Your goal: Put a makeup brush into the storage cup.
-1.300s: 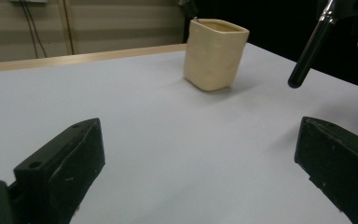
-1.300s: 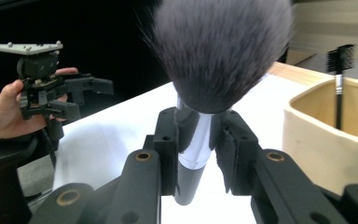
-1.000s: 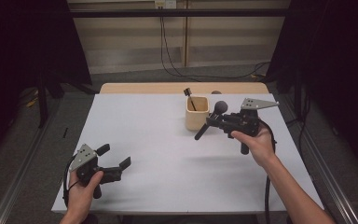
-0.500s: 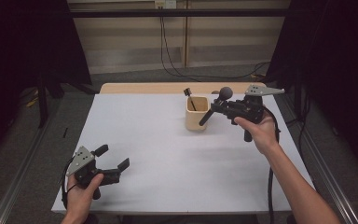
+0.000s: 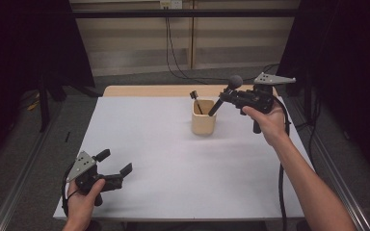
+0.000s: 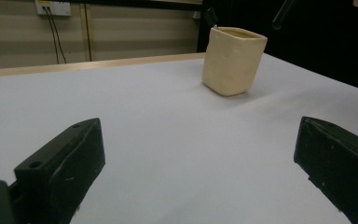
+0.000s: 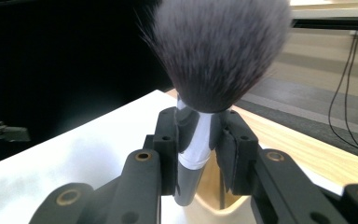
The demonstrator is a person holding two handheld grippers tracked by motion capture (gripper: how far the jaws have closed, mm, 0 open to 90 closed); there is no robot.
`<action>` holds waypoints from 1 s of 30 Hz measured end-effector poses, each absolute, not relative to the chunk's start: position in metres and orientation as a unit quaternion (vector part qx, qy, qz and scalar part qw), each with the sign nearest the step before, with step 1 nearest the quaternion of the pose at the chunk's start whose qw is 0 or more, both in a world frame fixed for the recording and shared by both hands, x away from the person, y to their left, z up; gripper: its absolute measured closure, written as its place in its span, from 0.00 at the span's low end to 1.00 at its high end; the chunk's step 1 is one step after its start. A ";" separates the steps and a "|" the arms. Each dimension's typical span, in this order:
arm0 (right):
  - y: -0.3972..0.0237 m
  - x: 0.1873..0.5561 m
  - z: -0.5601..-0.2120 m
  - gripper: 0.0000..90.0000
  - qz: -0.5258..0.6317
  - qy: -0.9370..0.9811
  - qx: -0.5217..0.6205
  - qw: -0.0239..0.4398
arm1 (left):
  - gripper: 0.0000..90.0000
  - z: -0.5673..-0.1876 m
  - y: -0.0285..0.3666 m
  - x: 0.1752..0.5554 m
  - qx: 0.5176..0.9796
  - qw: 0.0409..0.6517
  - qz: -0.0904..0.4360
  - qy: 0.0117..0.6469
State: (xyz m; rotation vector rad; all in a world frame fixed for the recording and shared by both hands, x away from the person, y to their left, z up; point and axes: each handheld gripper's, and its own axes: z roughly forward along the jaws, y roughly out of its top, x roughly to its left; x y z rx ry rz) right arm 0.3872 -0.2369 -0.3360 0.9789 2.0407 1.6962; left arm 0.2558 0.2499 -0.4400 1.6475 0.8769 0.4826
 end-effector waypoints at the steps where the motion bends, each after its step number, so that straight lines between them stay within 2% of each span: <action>1: -0.237 0.389 -0.336 0.79 0.591 0.712 0.345 0.157 | 0.02 -0.440 0.250 0.256 0.703 0.569 0.206 0.372; 14: -0.227 0.411 -0.333 0.79 0.590 0.704 0.358 0.165 | 0.02 -0.439 0.251 0.255 0.708 0.565 0.206 0.371; 30: -0.220 0.426 -0.349 0.79 0.569 0.716 0.371 0.161 | 0.02 -0.439 0.251 0.255 0.712 0.560 0.211 0.368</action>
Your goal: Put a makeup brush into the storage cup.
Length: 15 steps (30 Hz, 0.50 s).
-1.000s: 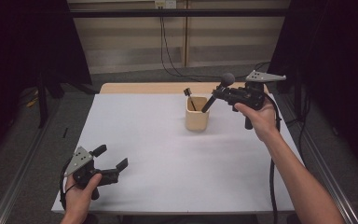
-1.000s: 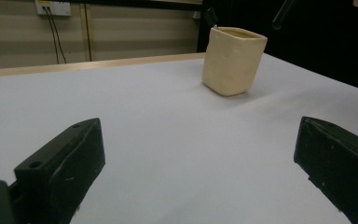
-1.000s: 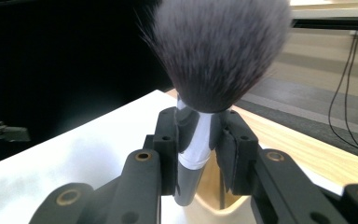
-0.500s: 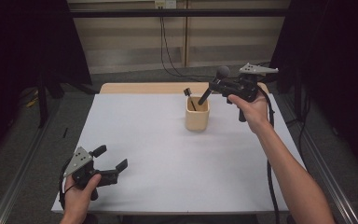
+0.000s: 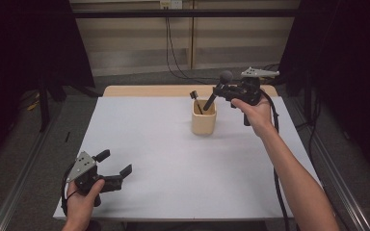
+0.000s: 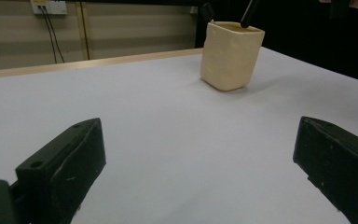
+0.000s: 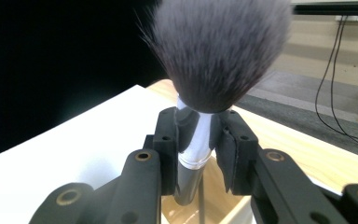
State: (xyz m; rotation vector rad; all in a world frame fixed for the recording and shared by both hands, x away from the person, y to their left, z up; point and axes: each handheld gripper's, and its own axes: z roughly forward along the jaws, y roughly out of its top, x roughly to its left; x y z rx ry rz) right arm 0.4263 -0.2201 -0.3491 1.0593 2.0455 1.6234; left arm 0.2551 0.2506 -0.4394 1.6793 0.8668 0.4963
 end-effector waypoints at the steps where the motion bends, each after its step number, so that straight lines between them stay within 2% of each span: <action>1: -0.221 0.427 -0.350 0.79 0.567 0.717 0.372 0.160 | 0.02 -0.439 0.251 0.255 0.712 0.559 0.212 0.369; 15: -0.215 0.432 -0.365 0.79 0.551 0.728 0.377 0.153 | 0.02 -0.439 0.251 0.256 0.718 0.555 0.212 0.363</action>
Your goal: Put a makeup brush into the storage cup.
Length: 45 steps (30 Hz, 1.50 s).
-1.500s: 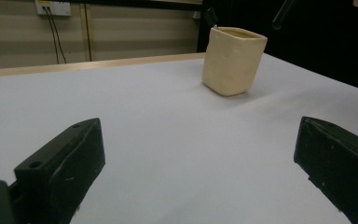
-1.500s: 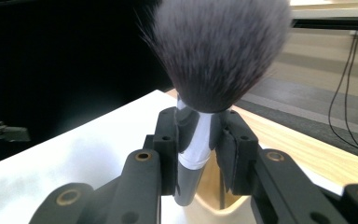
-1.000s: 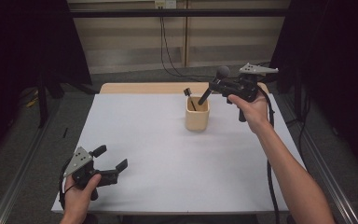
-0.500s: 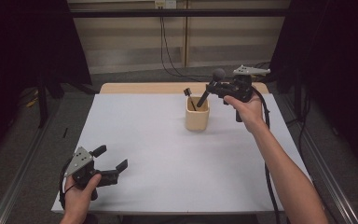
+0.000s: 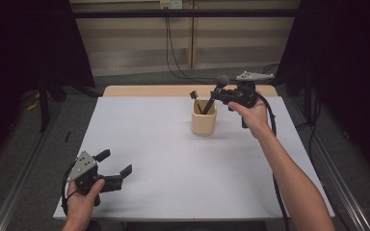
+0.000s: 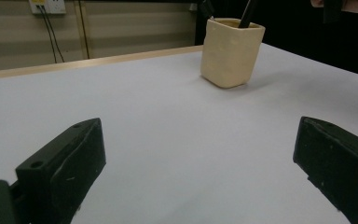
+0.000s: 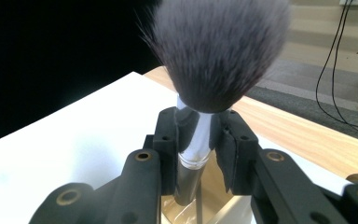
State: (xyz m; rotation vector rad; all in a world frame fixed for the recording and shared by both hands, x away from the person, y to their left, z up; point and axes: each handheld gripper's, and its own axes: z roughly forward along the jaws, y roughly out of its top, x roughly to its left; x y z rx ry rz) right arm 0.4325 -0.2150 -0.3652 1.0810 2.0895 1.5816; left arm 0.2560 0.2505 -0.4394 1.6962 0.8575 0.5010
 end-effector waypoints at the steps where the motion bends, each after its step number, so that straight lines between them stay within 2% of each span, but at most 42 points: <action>1: -0.214 0.433 -0.366 0.79 0.550 0.729 0.378 0.152 | 0.02 -0.439 0.251 0.256 0.719 0.554 0.213 0.361; 30: -0.211 0.437 -0.399 0.79 0.537 0.734 0.394 0.135 | 0.02 -0.440 0.251 0.258 0.723 0.547 0.215 0.363; 45: -0.210 0.435 -0.405 0.78 0.537 0.738 0.386 0.134 | 0.02 -0.440 0.253 0.258 0.720 0.549 0.210 0.369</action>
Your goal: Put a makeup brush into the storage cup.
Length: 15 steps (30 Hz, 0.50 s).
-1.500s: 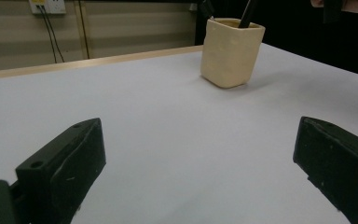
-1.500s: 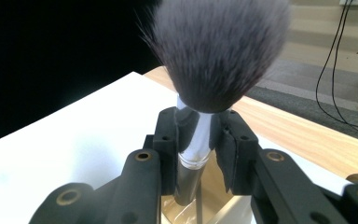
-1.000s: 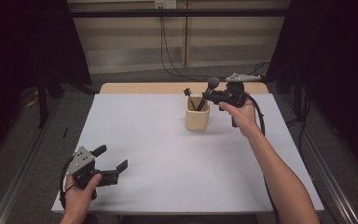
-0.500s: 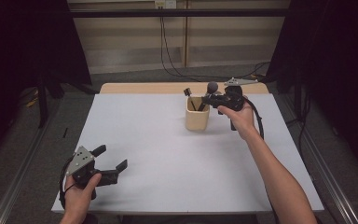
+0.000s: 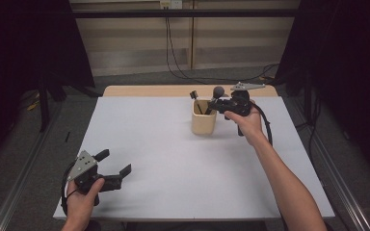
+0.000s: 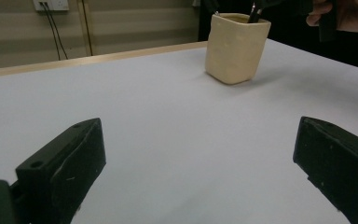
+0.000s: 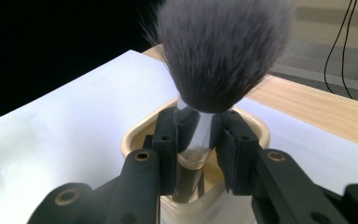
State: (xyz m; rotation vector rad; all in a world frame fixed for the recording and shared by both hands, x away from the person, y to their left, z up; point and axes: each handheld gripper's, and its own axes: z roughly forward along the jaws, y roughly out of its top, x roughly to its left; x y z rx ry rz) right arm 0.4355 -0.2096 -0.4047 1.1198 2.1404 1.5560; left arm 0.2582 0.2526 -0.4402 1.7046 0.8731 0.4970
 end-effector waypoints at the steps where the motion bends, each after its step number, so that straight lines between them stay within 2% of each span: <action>1: -0.209 0.435 -0.406 0.78 0.536 0.738 0.388 0.134 | 0.02 -0.440 0.253 0.258 0.720 0.549 0.210 0.370; 3: -0.209 0.434 -0.408 0.76 0.538 0.736 0.389 0.134 | 0.02 -0.440 0.254 0.258 0.721 0.546 0.212 0.369; 12: -0.215 0.430 -0.411 0.36 0.547 0.723 0.400 0.136 | 0.02 -0.440 0.252 0.259 0.722 0.546 0.212 0.368; 15: -0.218 0.429 -0.410 0.25 0.552 0.719 0.399 0.139 | 0.02 -0.440 0.252 0.259 0.722 0.547 0.212 0.367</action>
